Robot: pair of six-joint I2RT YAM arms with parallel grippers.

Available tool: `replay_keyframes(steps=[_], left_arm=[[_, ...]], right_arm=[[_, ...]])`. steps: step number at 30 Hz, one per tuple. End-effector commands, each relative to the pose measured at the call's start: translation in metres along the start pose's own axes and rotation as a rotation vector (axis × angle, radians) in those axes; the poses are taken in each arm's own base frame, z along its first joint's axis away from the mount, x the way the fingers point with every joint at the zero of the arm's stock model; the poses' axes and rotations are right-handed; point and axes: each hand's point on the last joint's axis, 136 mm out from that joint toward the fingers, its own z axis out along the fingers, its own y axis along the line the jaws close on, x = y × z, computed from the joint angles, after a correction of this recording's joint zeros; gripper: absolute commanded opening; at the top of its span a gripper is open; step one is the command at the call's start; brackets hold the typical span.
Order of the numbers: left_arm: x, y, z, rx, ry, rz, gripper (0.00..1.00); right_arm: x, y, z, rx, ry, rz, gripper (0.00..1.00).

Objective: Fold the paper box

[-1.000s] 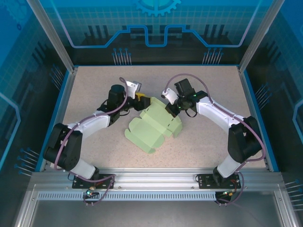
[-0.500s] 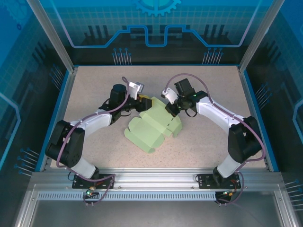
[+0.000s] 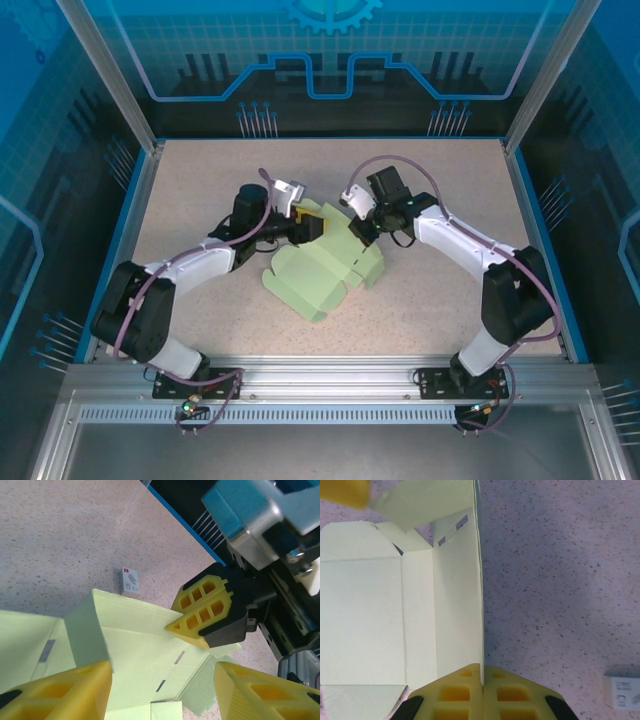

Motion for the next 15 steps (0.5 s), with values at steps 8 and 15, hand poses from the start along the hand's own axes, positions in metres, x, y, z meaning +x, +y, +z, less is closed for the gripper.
replay_keyframes(steps=[8, 15], left_arm=[[-0.01, 0.03, -0.081, -0.319, -0.164, -0.033, 0.64], [0.002, 0.091, -0.123, -0.584, -0.219, -0.227, 0.67]], right_arm=[[-0.006, 0.005, -0.011, 0.324, 0.044, -0.277, 0.03], [-0.005, 0.006, -0.002, 0.527, 0.084, -0.48, 0.03]])
